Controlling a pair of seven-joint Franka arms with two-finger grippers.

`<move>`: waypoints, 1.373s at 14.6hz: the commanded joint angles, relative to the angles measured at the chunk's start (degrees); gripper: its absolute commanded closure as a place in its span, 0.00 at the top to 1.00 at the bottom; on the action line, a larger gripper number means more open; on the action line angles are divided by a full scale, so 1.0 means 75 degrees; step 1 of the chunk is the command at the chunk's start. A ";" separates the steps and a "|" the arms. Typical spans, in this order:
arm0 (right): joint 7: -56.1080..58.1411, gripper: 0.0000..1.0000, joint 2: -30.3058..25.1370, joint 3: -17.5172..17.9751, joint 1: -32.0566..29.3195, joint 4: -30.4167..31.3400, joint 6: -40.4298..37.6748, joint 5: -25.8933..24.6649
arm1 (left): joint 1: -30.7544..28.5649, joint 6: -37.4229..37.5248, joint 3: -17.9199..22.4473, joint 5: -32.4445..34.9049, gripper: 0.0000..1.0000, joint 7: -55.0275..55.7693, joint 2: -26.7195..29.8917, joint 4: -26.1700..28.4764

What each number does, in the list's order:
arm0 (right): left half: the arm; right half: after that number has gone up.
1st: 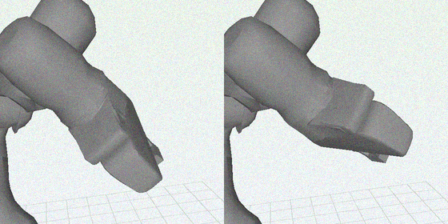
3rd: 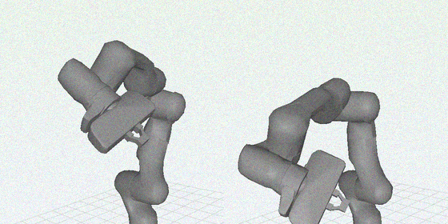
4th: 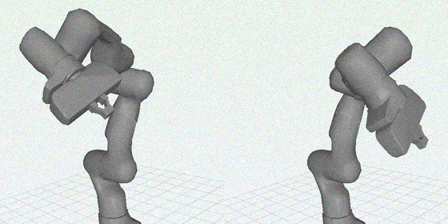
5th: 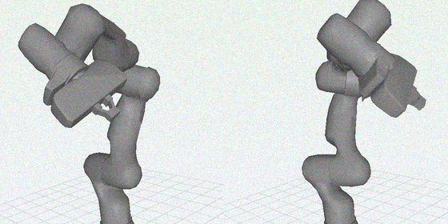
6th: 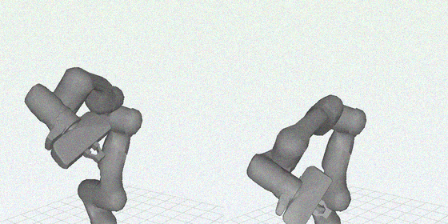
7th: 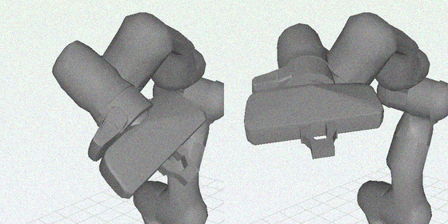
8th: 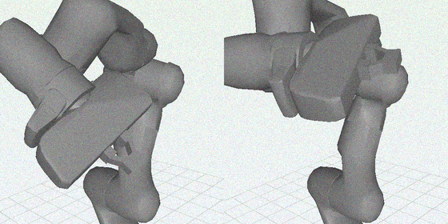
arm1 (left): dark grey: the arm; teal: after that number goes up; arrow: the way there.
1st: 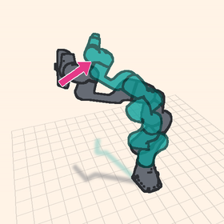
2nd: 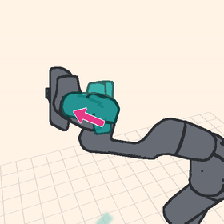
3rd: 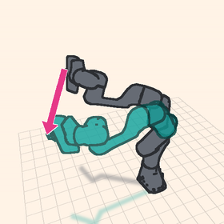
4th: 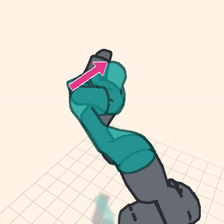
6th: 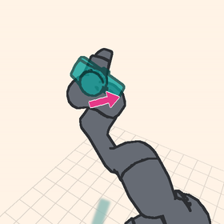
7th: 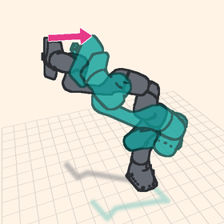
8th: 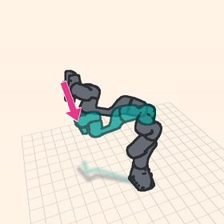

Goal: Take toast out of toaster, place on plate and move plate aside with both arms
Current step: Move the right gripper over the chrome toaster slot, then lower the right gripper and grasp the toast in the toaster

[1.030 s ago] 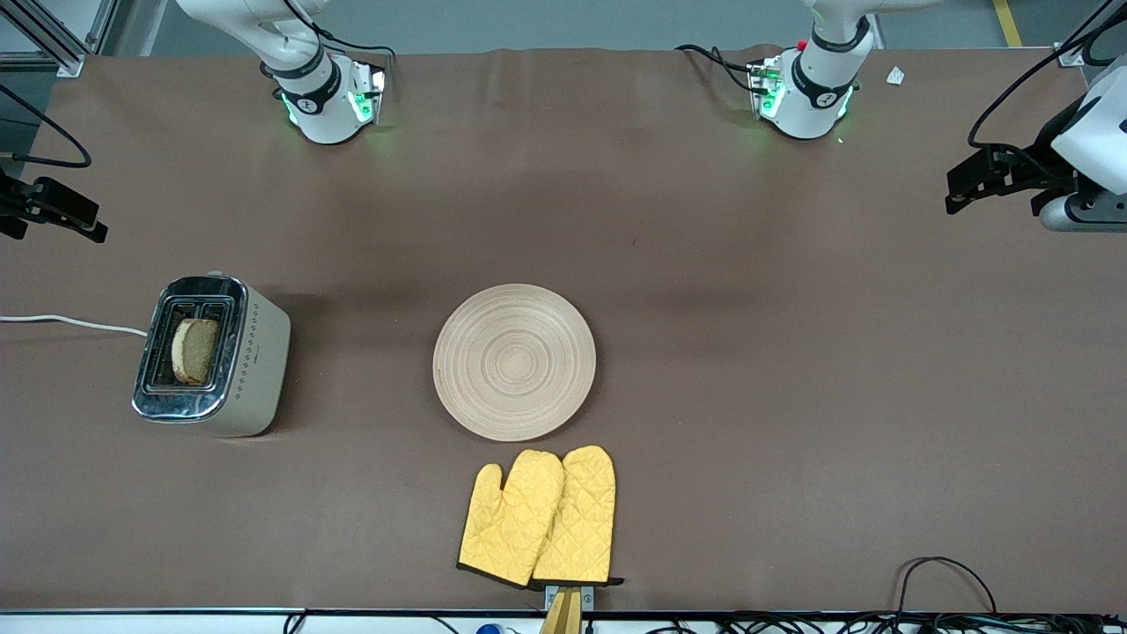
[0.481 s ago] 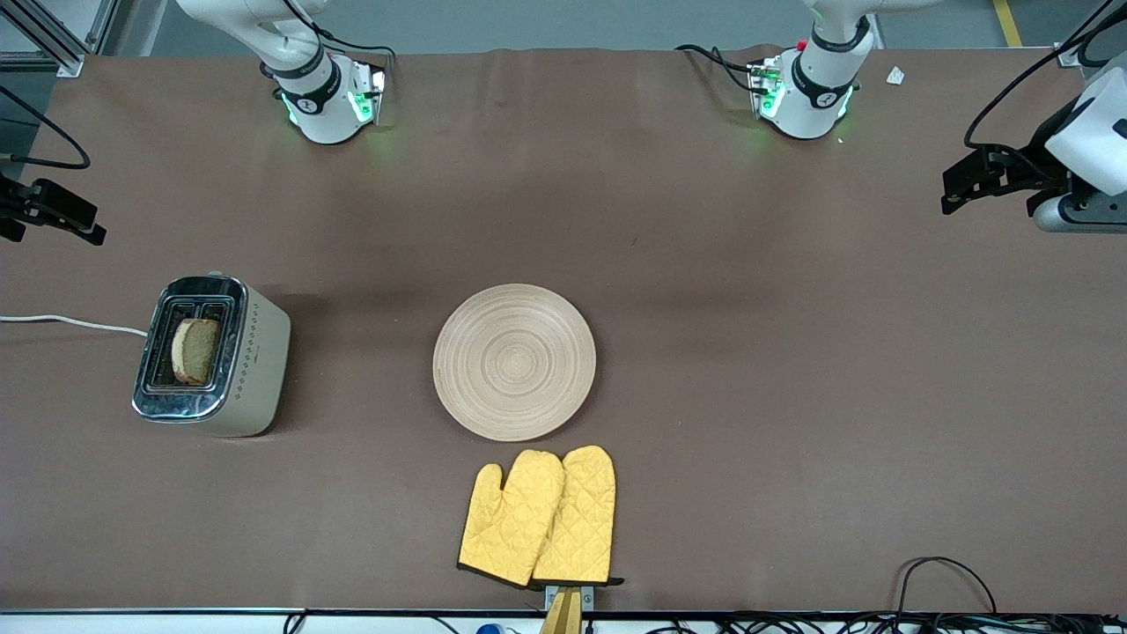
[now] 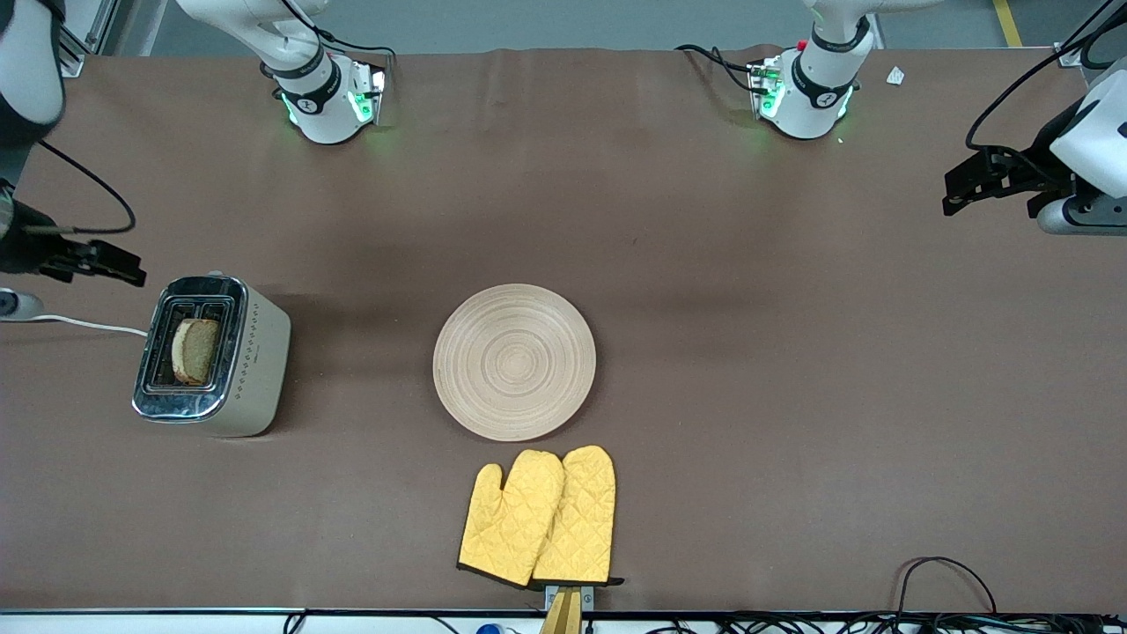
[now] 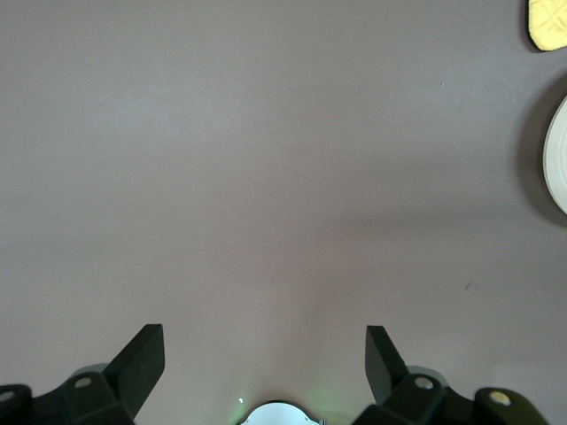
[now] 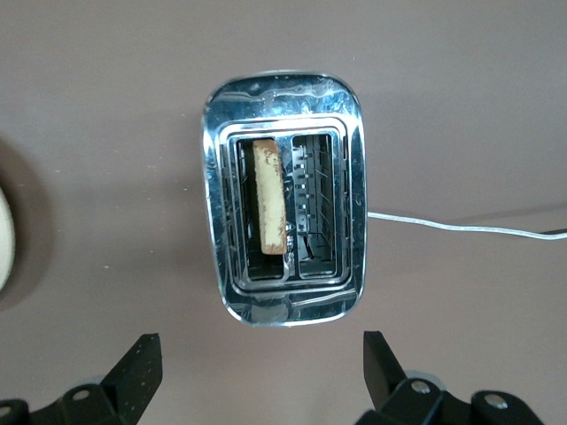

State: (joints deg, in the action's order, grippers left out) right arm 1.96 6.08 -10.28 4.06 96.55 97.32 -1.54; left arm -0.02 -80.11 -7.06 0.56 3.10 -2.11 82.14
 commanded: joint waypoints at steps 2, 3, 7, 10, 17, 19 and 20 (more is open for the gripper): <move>0.0125 1.00 0.0103 0.0058 -0.0283 0.0905 0.1072 0.0030 | -0.0020 0.0099 0.0004 -0.0062 1.00 -0.0120 -0.0163 -0.0299; 0.0137 1.00 0.0150 0.0058 -0.0295 0.1105 0.1423 0.0030 | -0.0044 0.0099 0.0004 -0.0062 1.00 -0.0108 -0.0163 -0.0299; 0.0137 1.00 0.0583 0.0069 -0.0225 0.1306 0.1906 0.0030 | -0.0044 0.0099 0.0004 -0.0027 1.00 -0.0096 -0.0152 -0.0299; 0.0137 1.00 0.0923 0.0081 -0.0189 0.1306 0.2222 0.0030 | -0.0055 0.0099 0.0016 -0.0051 1.00 -0.0108 -0.0163 -0.0299; 0.0137 0.33 0.1275 0.0093 -0.0154 0.1282 0.2481 0.0042 | -0.0055 0.0087 0.0004 -0.0062 1.00 -0.0120 -0.0245 -0.0404; 0.0125 0.04 0.1334 0.0093 -0.0096 0.1271 0.2505 0.0042 | -0.0055 0.0087 0.0004 -0.0062 1.00 -0.0120 -0.0245 -0.0404; 0.0113 0.00 0.1334 0.0093 -0.0096 0.1259 0.2458 0.0042 | -0.0055 0.0087 0.0004 -0.0062 1.00 -0.0120 -0.0245 -0.0404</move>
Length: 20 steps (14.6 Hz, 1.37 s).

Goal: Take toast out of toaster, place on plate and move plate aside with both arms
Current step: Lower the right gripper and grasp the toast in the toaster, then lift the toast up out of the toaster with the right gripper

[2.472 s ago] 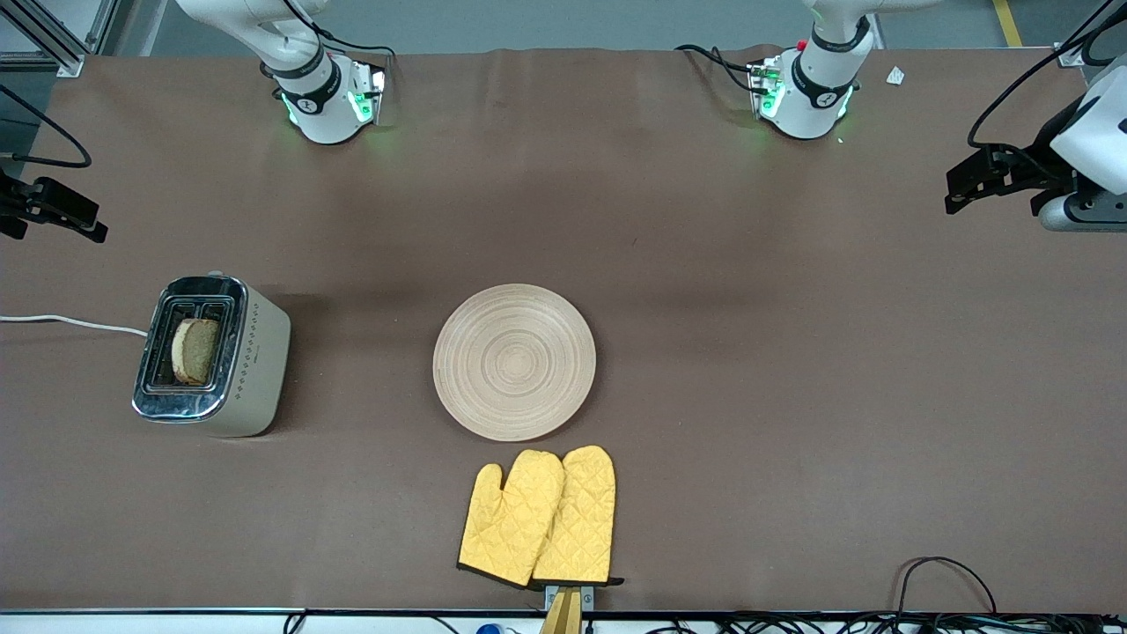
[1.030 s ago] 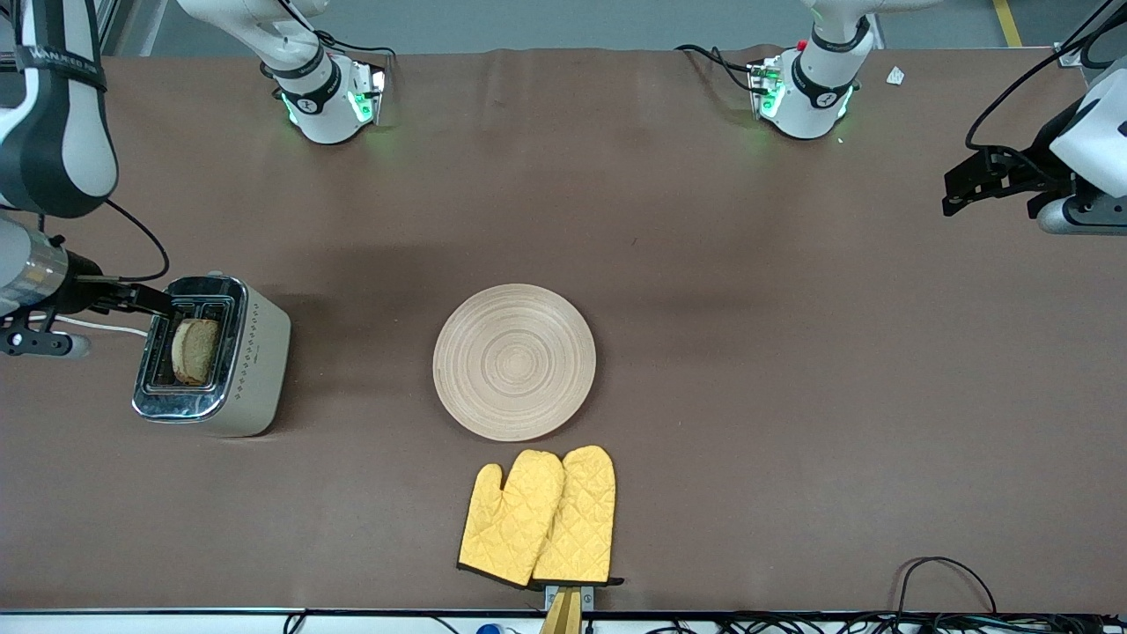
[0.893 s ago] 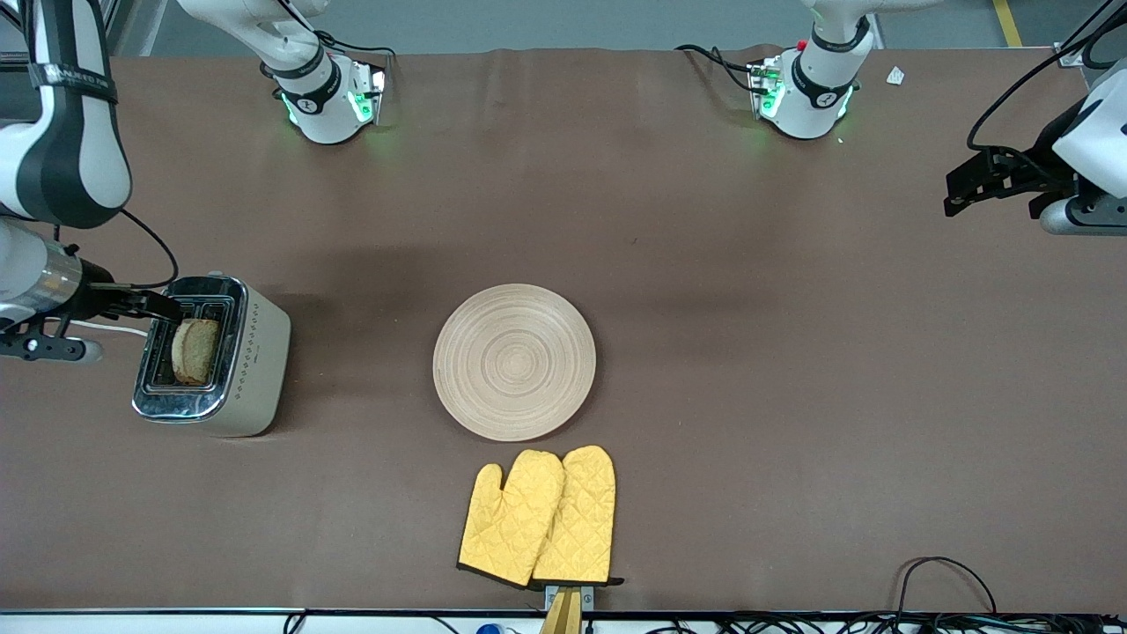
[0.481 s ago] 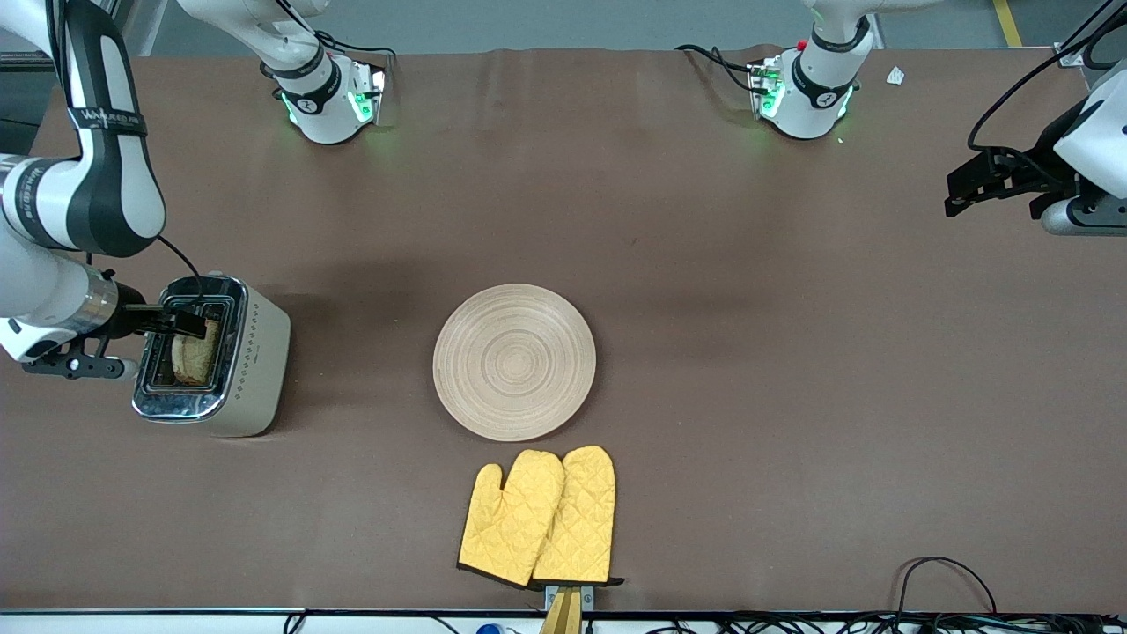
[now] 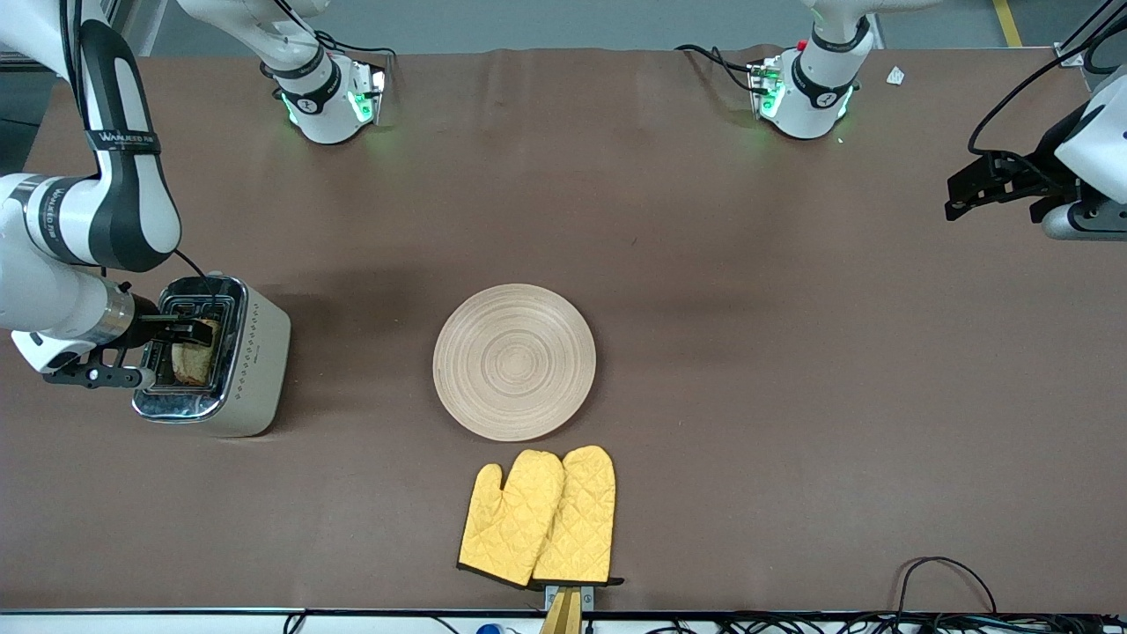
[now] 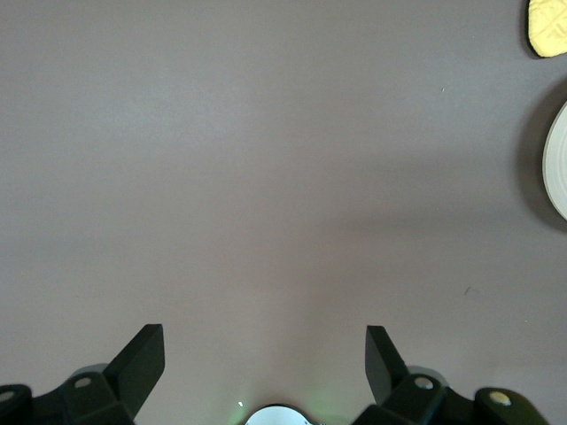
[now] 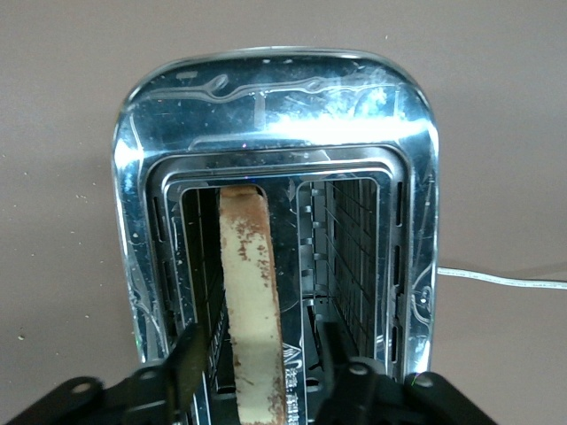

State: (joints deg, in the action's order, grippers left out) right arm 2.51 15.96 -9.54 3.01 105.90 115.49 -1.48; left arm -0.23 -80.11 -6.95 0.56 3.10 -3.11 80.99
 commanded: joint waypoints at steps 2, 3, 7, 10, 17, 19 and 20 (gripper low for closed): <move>0.0005 0.00 -0.0030 0.0017 0.0055 -0.0045 -0.0023 0.0022 | -0.0028 0.0087 -0.0010 -0.0074 1.00 -0.0120 -0.0112 -0.0240; 0.0005 0.00 -0.0123 0.0052 0.0090 -0.0161 -0.0186 0.0034 | -0.0040 0.0087 -0.0010 -0.0074 1.00 -0.0131 -0.0112 -0.0240; 0.0005 0.00 -0.0277 0.0041 0.0090 -0.1774 -0.2243 0.0686 | -0.0028 0.0087 -0.0010 -0.0074 1.00 -0.0143 -0.0100 -0.0240; -0.0123 0.00 -0.0323 0.0064 0.0300 -0.2633 -0.3373 0.1064 | -0.0040 0.0087 -0.0010 -0.0086 1.00 -0.0132 -0.0100 -0.0240; -0.1178 0.00 -0.0125 0.0053 0.1413 -0.2227 -0.2803 0.2621 | -0.0017 0.0099 -0.0010 -0.0086 1.00 -0.0120 -0.0100 -0.0240; -0.1178 0.00 -0.0054 0.0053 0.1485 -0.1538 -0.2183 0.3869 | -0.0005 0.0099 -0.0010 -0.0074 1.00 -0.0108 -0.0100 -0.0240; -0.1178 0.00 0.0051 0.0064 0.1508 -0.1220 -0.2006 0.4713 | -0.0005 0.0099 -0.0010 -0.0074 1.00 -0.0108 -0.0100 -0.0240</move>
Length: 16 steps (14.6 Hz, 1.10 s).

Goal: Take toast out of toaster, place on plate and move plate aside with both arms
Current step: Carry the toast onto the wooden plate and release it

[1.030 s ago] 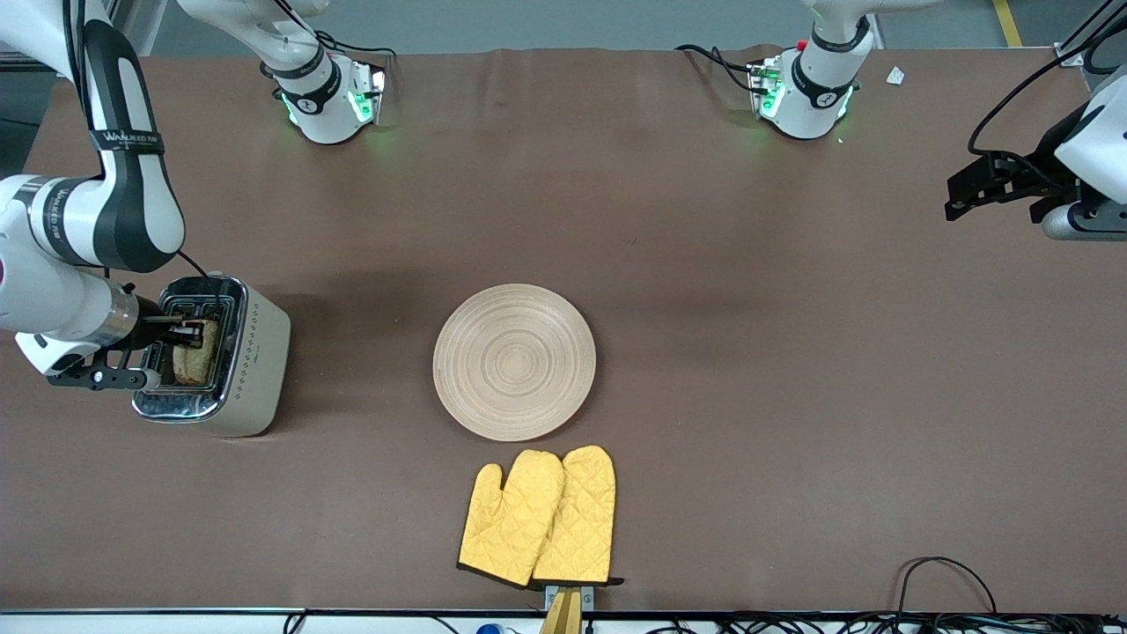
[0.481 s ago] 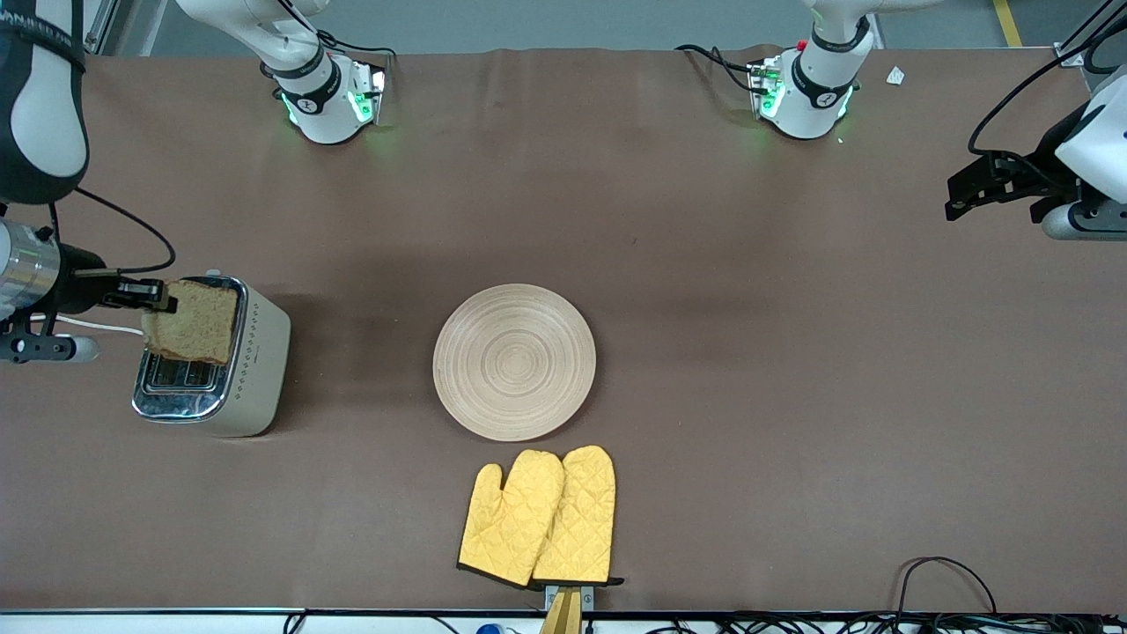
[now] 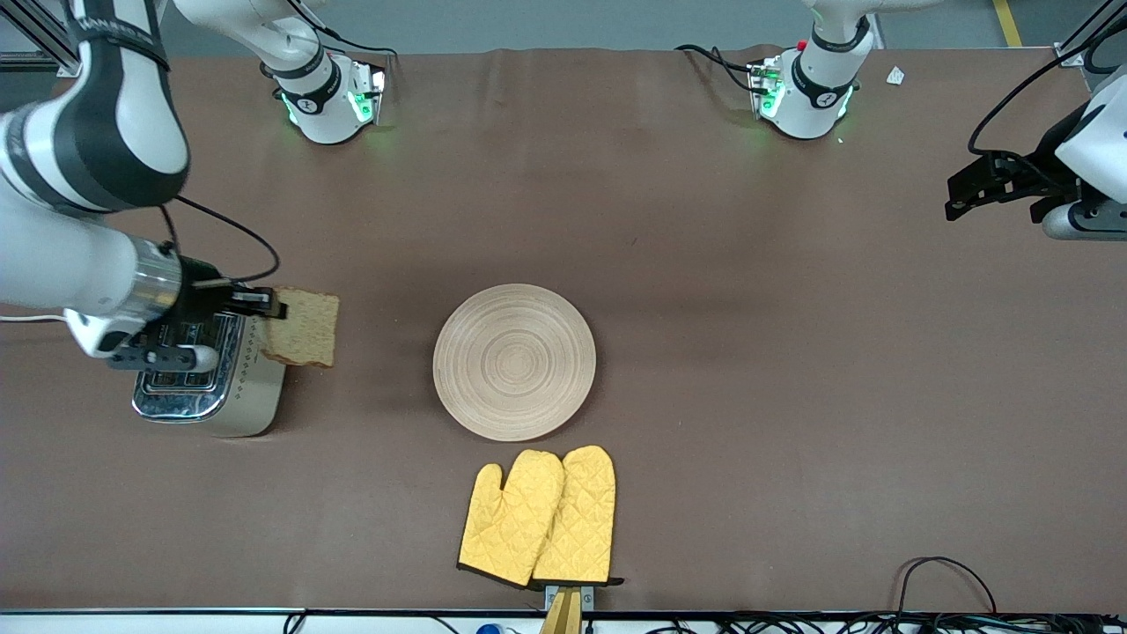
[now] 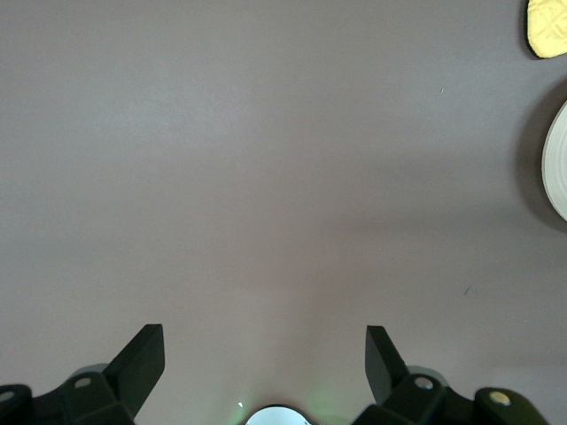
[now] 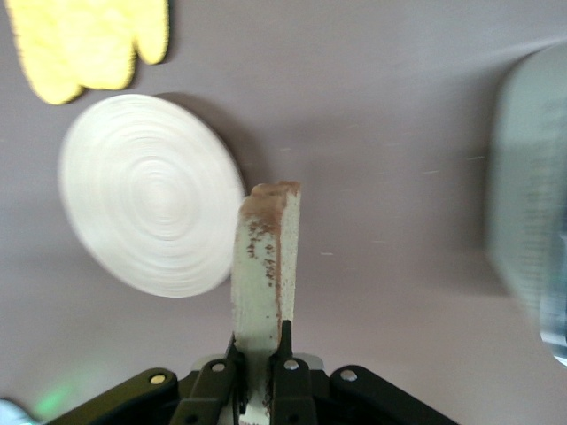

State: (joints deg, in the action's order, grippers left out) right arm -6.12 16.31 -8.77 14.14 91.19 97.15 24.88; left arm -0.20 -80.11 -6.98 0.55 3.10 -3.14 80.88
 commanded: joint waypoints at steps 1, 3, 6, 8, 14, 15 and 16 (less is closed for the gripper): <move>-0.0004 0.00 0.0133 -0.0038 0.0164 0.0917 0.0696 0.1844 | -0.0009 0.0099 -0.0006 -0.0074 1.00 -0.0120 -0.0098 -0.0225; 0.0031 0.00 0.0426 -0.0026 0.0923 0.0989 0.1305 0.2154 | -0.0032 0.0099 -0.0006 -0.0062 1.00 -0.0132 -0.0097 -0.0213; 0.0078 0.00 0.0883 -0.0014 0.2025 0.1001 0.2453 0.2202 | -0.0033 0.0099 -0.0006 -0.0027 1.00 -0.0108 -0.0098 -0.0225; 0.0078 0.00 0.1059 -0.0014 0.2390 0.1083 0.3016 0.2656 | -0.0032 0.0099 -0.0006 -0.0015 1.00 -0.0108 -0.0098 -0.0225; 0.0884 0.00 0.1902 -0.0014 0.2486 0.1083 0.3874 0.3536 | -0.0044 0.0099 -0.0006 -0.0027 1.00 -0.0120 -0.0098 -0.0213; 0.1096 0.00 0.2031 -0.0014 0.2416 0.1118 0.3863 0.3689 | -0.0056 0.0099 -0.0006 -0.0038 1.00 -0.0120 -0.0098 -0.0225; 0.1249 0.00 0.2044 -0.0026 0.2392 0.1199 0.3863 0.3713 | -0.0044 0.0099 -0.0006 -0.0027 1.00 -0.0108 -0.0098 -0.0214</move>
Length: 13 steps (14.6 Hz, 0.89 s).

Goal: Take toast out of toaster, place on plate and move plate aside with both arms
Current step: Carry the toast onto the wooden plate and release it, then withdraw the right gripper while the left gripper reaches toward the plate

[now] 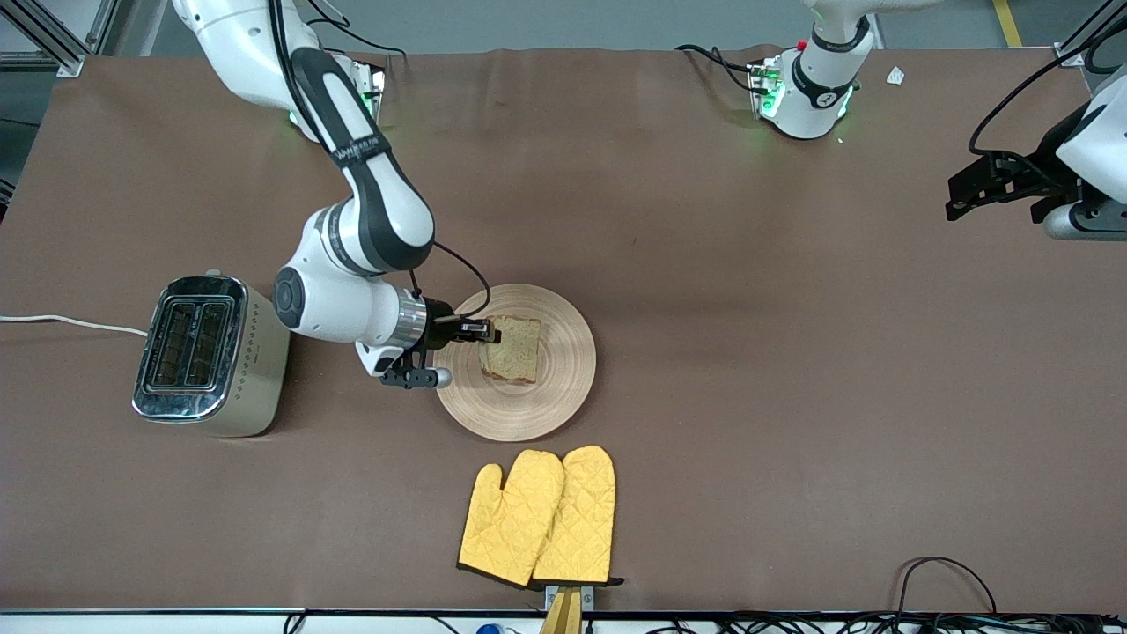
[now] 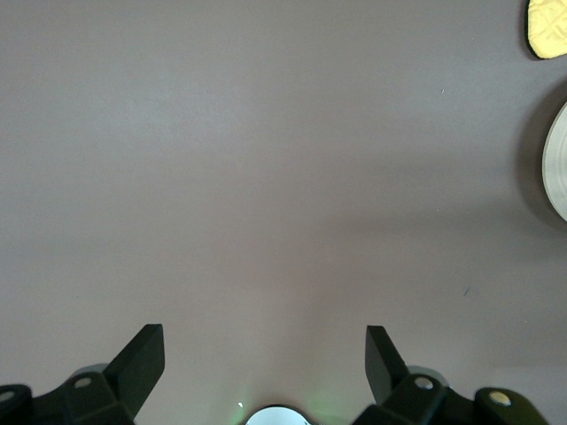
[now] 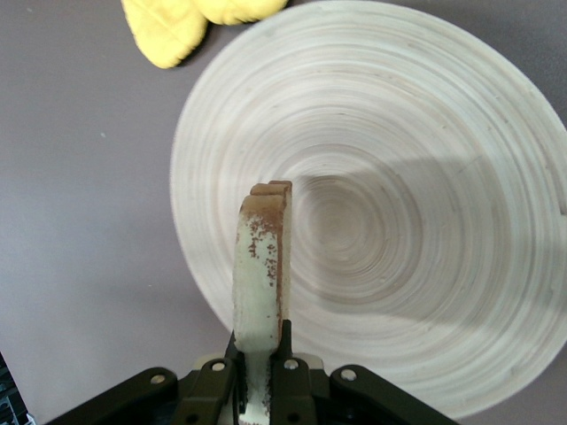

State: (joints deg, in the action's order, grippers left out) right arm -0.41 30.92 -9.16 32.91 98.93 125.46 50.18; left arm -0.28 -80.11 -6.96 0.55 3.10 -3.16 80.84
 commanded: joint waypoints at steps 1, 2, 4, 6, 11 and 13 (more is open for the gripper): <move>0.0604 0.00 0.0095 0.0037 -0.0122 0.0273 0.0111 0.0340 | -0.0021 0.0099 -0.0009 -0.0050 1.00 -0.0120 -0.0094 -0.0209; 0.0698 0.00 0.0107 0.0025 -0.0134 0.0298 0.0123 0.0340 | -0.0021 0.0099 -0.0009 -0.0050 1.00 -0.0120 -0.0094 -0.0209; 0.0862 0.00 0.0096 0.0025 -0.0134 0.0542 0.0181 0.0340 | -0.0033 0.0099 -0.0009 -0.0050 1.00 -0.0120 -0.0106 -0.0209; 0.1516 0.00 0.0037 0.0014 -0.0309 0.0871 0.0112 0.0340 | -0.0033 0.0099 -0.0009 -0.0050 1.00 -0.0120 -0.0106 -0.0209; 0.1590 0.51 -0.0010 -0.0021 -0.0555 0.0978 0.0029 0.0328 | -0.0033 0.0099 -0.0009 -0.0062 1.00 -0.0120 -0.0106 -0.0209; 0.1636 1.00 -0.0045 -0.0033 -0.0661 0.0966 0.0029 0.0223 | -0.0021 0.0099 -0.0009 -0.0062 1.00 -0.0132 -0.0106 -0.0209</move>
State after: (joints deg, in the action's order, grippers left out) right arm 10.45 32.70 -9.69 28.96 104.32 125.53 51.14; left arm -0.27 -80.10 -6.96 0.55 3.10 -3.21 80.85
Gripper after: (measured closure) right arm 0.678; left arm 0.000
